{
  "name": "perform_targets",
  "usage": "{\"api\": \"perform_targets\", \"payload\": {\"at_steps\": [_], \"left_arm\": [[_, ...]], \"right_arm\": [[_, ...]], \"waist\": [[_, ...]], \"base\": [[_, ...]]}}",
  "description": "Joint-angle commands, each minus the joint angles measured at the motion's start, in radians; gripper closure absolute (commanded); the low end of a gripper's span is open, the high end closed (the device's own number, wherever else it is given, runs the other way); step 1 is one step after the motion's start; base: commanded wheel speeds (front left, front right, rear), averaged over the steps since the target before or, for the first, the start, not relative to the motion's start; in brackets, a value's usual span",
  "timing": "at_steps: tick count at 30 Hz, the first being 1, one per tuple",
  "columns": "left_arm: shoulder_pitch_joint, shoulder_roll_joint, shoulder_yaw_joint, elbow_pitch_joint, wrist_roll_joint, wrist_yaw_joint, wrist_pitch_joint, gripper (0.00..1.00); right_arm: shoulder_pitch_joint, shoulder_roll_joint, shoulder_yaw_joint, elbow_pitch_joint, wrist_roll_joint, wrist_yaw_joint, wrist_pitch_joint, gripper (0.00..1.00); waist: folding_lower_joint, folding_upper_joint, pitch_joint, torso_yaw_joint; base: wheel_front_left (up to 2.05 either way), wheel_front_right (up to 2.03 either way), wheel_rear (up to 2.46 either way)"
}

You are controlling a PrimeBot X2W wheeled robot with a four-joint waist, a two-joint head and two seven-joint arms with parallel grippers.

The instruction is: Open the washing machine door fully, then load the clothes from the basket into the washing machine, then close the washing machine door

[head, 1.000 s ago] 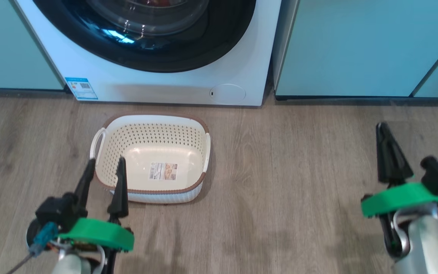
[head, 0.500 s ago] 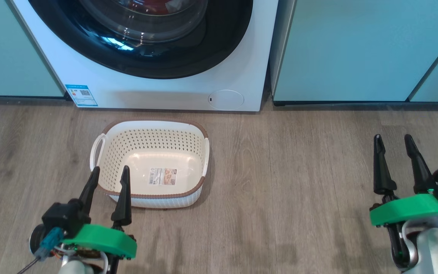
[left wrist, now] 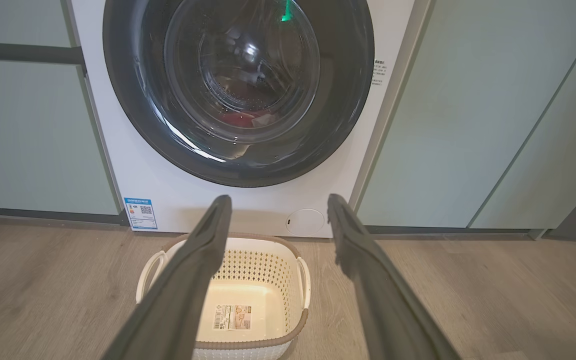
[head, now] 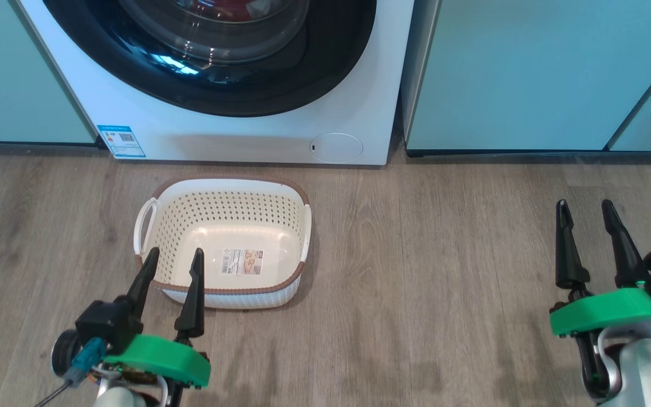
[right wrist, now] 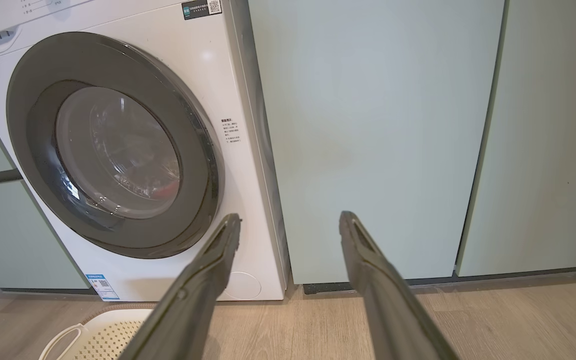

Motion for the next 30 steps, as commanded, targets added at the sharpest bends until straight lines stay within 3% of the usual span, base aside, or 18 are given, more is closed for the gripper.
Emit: {"api": "perform_targets", "payload": {"at_steps": [1,18,30], "left_arm": [[-0.016,0.010,0.030,-0.038,0.002,0.007,-0.010,0.00],[-0.012,0.010,0.035,-0.049,0.008,0.034,-0.010,0.00],[-0.011,0.010,0.042,-0.037,-0.013,0.025,-0.010,0.00]], "right_arm": [[-0.019,0.000,0.026,-0.030,0.001,0.000,-0.006,0.00],[-0.022,0.000,0.036,-0.029,0.000,0.000,-0.006,0.00],[-0.023,0.000,0.039,-0.026,0.002,0.000,-0.006,0.00]], "waist": [[0.0001,-0.0001,0.000,0.000],[0.0001,-0.0001,-0.002,-0.004],[0.0001,-0.0001,-0.001,-0.007]], "base": [[0.00,0.00,0.00],[0.00,0.00,0.00],[0.00,0.00,0.00]]}}
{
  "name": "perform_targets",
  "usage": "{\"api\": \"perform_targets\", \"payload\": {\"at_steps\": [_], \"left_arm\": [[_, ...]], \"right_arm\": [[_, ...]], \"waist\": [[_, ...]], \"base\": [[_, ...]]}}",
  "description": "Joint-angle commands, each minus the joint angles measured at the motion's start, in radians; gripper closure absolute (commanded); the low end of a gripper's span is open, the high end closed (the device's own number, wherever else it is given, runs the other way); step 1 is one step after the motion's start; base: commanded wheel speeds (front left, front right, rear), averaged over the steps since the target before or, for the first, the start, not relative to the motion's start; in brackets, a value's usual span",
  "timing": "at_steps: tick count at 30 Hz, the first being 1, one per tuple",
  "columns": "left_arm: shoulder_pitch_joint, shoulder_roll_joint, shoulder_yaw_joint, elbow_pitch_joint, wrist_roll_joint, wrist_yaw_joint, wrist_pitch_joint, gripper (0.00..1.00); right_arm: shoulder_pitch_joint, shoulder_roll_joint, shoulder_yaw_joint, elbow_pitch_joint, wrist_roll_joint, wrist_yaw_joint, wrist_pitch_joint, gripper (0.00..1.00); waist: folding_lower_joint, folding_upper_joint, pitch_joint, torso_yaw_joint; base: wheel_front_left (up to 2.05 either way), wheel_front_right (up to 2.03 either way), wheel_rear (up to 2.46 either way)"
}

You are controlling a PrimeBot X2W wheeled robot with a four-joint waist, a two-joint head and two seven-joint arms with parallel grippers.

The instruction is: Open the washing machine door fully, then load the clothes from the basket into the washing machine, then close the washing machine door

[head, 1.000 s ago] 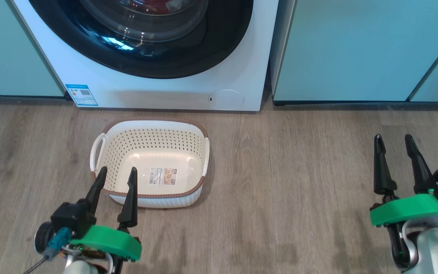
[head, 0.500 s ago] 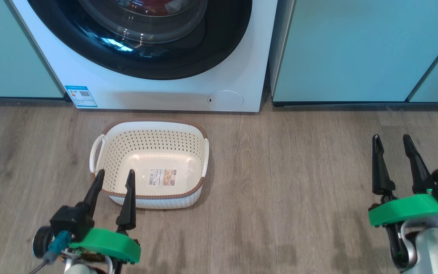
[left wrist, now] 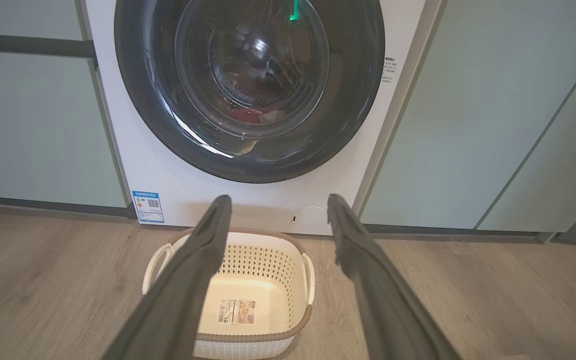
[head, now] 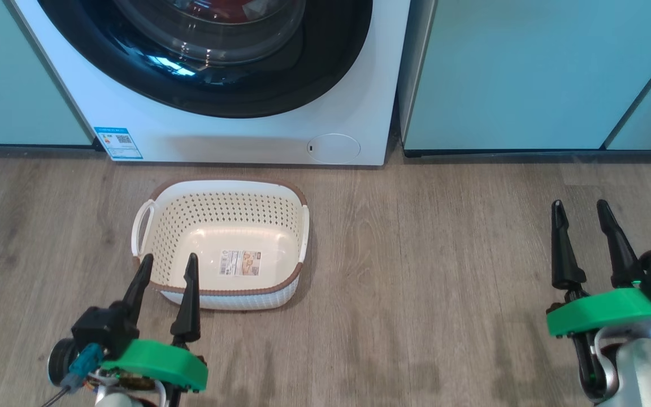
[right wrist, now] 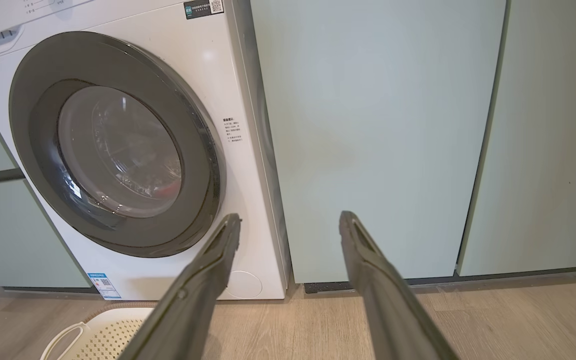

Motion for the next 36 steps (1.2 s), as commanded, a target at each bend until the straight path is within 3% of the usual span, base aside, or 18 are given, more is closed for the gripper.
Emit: {"api": "perform_targets", "payload": {"at_steps": [1,6,7,11,36], "left_arm": [[-0.030,0.010,0.038,-0.029,-0.002,-0.001,-0.010,0.00],[-0.032,0.010,0.039,-0.033,-0.006,-0.003,-0.010,0.00],[0.000,0.000,0.001,0.000,-0.003,0.000,0.000,1.00],[0.012,-0.004,-0.004,0.056,-0.012,0.000,0.008,1.00],[-0.016,-0.001,0.030,0.068,-0.279,-0.018,0.076,1.00]], "right_arm": [[-0.023,0.000,0.028,-0.028,0.003,0.000,-0.006,0.00],[-0.022,0.000,0.030,-0.029,0.005,0.000,-0.006,0.00],[0.000,0.000,0.004,0.000,0.000,0.000,0.000,1.00],[0.011,0.002,0.007,0.055,0.006,0.000,0.004,1.00],[0.006,0.002,0.012,0.052,0.276,0.000,0.074,1.00]], "waist": [[0.0001,-0.0001,0.000,0.000],[0.0001,-0.0001,0.002,0.003],[0.0001,-0.0001,0.002,0.003],[0.0001,-0.0001,0.002,0.003],[0.0001,-0.0001,-0.005,0.010]], "base": [[0.00,0.00,0.00],[0.00,0.00,0.00],[0.00,0.00,0.00],[0.00,0.00,0.00],[0.00,0.00,0.00]]}}
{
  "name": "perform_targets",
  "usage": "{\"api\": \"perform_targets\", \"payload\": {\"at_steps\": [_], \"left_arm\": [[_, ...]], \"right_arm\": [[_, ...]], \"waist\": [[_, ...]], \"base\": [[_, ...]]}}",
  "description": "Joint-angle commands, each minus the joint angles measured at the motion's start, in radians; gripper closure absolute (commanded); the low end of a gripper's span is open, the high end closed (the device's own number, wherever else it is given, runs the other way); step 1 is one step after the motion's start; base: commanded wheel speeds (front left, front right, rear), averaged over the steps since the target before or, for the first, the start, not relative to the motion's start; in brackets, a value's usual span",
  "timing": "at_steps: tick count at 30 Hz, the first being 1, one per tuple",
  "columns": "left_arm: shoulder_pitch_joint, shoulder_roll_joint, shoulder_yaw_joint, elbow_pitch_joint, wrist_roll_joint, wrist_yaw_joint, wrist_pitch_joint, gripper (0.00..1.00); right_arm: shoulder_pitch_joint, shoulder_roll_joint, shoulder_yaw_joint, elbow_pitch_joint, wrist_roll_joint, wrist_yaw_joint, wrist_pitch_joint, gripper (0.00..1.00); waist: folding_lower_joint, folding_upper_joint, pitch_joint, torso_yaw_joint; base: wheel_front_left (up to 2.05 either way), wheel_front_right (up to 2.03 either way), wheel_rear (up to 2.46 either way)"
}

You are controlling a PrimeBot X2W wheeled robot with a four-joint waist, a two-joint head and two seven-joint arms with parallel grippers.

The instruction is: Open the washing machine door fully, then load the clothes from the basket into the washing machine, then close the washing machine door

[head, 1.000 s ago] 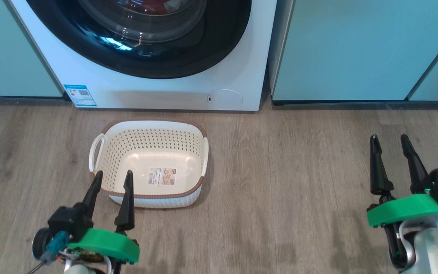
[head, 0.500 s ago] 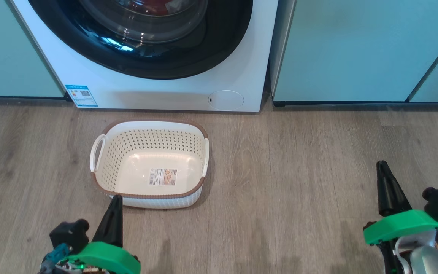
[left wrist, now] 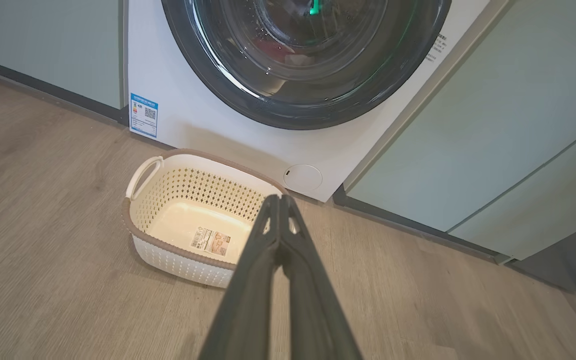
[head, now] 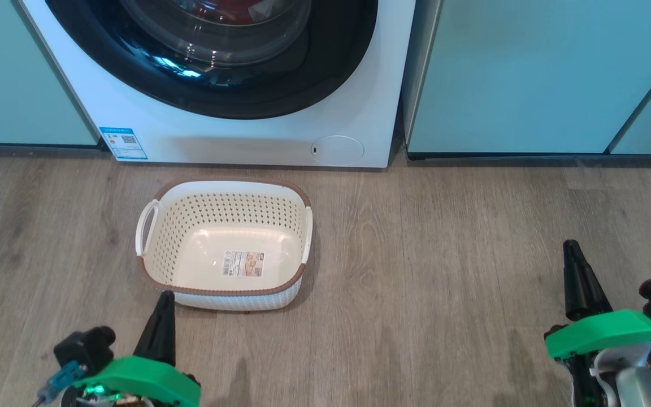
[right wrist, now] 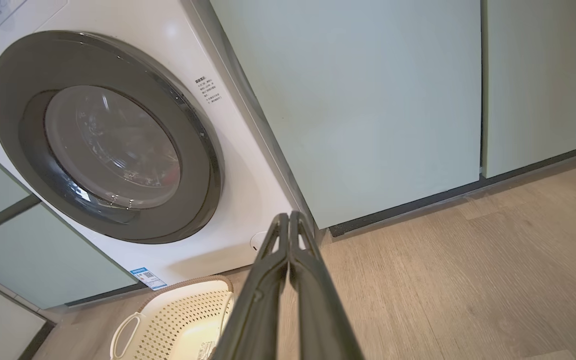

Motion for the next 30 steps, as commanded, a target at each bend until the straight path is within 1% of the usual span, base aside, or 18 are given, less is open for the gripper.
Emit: {"api": "perform_targets", "payload": {"at_steps": [1,27,30], "left_arm": [[-0.053,0.003,0.016,-0.025,-0.028,-0.008,0.005,1.00],[-0.082,0.006,0.052,-0.012,-0.306,-0.026,0.077,1.00],[-0.087,0.006,0.057,-0.010,-0.350,-0.029,0.088,1.00]], "right_arm": [[-0.041,-0.004,0.002,-0.036,0.030,0.000,0.006,1.00],[-0.047,-0.004,0.007,-0.038,0.311,0.000,0.080,1.00],[-0.048,-0.004,0.007,-0.038,0.356,0.000,0.092,1.00]], "waist": [[0.0000,0.0000,0.000,0.000],[0.0000,0.0000,-0.008,0.008],[0.0000,0.0000,-0.009,0.009]], "base": [[0.00,0.00,0.00],[0.00,0.00,0.00],[0.00,0.00,0.00]]}}
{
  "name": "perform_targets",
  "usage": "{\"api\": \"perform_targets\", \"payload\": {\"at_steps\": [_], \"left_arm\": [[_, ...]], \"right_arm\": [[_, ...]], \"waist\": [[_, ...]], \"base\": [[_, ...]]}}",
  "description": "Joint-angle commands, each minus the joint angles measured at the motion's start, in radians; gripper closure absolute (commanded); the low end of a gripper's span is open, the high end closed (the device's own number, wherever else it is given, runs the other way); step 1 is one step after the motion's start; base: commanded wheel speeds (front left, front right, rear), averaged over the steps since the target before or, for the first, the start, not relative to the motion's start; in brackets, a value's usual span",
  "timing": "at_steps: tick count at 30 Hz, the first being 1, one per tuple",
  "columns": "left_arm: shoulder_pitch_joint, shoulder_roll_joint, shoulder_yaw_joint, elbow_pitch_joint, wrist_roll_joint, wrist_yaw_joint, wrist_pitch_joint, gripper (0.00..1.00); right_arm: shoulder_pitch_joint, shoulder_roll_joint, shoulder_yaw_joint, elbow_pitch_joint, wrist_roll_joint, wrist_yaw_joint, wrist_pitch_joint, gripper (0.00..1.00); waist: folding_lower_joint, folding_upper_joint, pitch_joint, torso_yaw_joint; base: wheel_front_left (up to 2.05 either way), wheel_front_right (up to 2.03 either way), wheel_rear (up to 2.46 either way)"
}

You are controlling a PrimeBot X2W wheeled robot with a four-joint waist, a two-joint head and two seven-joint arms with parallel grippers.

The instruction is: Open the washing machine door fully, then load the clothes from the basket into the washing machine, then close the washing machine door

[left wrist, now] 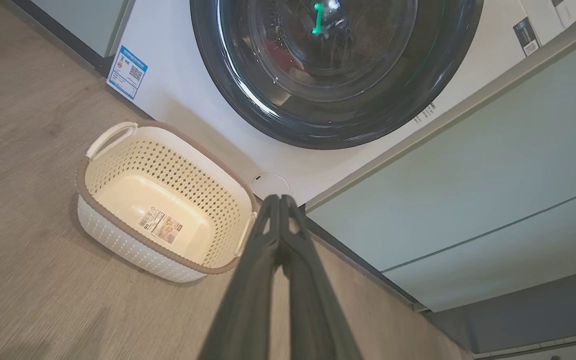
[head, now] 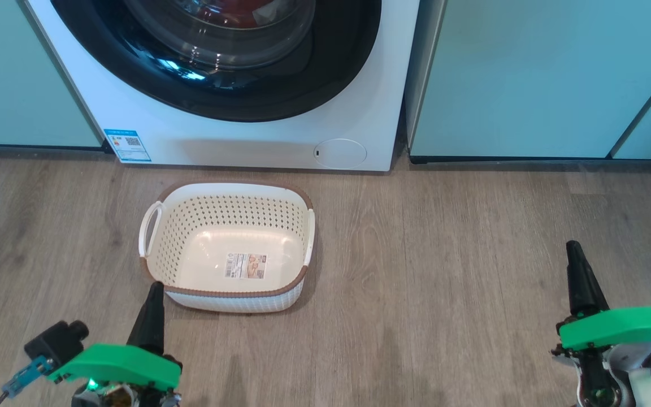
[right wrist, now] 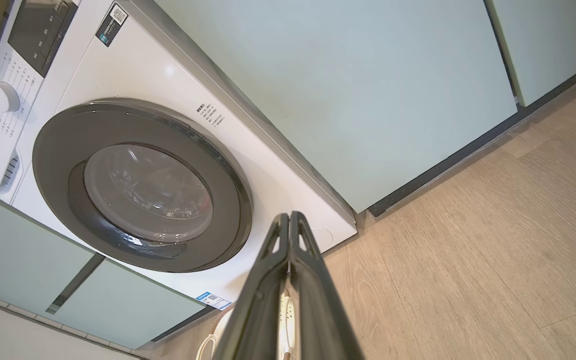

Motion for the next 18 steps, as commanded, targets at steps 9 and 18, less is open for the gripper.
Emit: {"api": "perform_targets", "payload": {"at_steps": [9,18], "left_arm": [[-0.056,0.007,0.030,-0.024,-0.110,-0.010,0.029,1.00],[-0.067,0.008,0.043,-0.019,-0.210,-0.017,0.055,1.00]], "right_arm": [[-0.044,-0.005,0.009,-0.037,0.112,0.000,0.029,1.00],[-0.046,-0.005,0.010,-0.038,0.213,0.000,0.055,1.00]], "waist": [[0.0000,0.0000,-0.003,0.003],[0.0000,0.0000,-0.005,0.005]], "base": [[0.00,0.00,0.00],[0.00,0.00,0.00]]}}
